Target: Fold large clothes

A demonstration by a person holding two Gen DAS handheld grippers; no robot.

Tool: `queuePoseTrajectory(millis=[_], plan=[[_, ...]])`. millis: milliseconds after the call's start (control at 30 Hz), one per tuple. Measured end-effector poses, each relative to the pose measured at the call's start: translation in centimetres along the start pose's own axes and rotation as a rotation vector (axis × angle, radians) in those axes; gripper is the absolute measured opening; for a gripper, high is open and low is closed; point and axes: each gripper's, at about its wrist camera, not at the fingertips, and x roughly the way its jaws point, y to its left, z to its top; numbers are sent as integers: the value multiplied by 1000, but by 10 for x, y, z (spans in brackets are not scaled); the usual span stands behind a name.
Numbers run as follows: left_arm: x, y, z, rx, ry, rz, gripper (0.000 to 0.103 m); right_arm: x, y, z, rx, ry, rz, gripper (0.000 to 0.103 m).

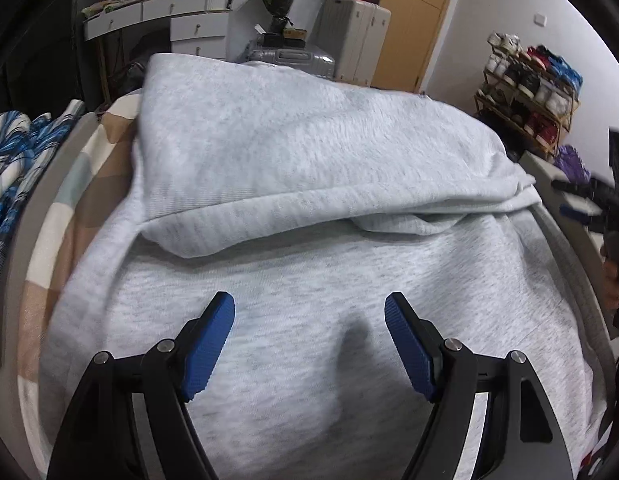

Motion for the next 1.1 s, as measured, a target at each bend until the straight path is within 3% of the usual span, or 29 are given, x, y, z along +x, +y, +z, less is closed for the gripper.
queuePoseTrajectory(millis=[100,233,367,500,567,600,633,667,700,767,800,933,1100], plan=[[-25,11,1,-32,-62,-27,74,-3,-10,-8,-21,29,-23,96],[-41,38,9,-74,-113,54,74,1,-25,-12,-19,70,-40,96],[-19,64,16,-109,-33,212,74,12,-30,-17,-7,110,-31,96],[7,70,21,-75,63,270,74,26,-24,-19,-33,119,-44,95],[16,69,22,-51,81,290,74,30,-17,-17,-78,108,-51,85],[18,69,24,-55,73,283,74,31,-12,-17,-108,101,-75,74],[21,69,27,-61,78,281,74,33,-9,-15,-127,94,-98,54],[23,70,29,-66,74,273,61,35,-8,-12,-140,91,-110,40],[25,71,33,-71,68,250,45,38,-8,-8,-140,99,-110,9],[28,74,38,-73,60,249,28,39,-12,-2,-119,93,-100,7],[30,73,41,-66,58,248,23,40,-15,-1,-112,82,-111,6],[40,73,52,-51,59,253,21,44,-34,7,-53,75,-92,5],[52,81,67,-83,72,234,21,47,-31,12,-68,79,-120,6]])
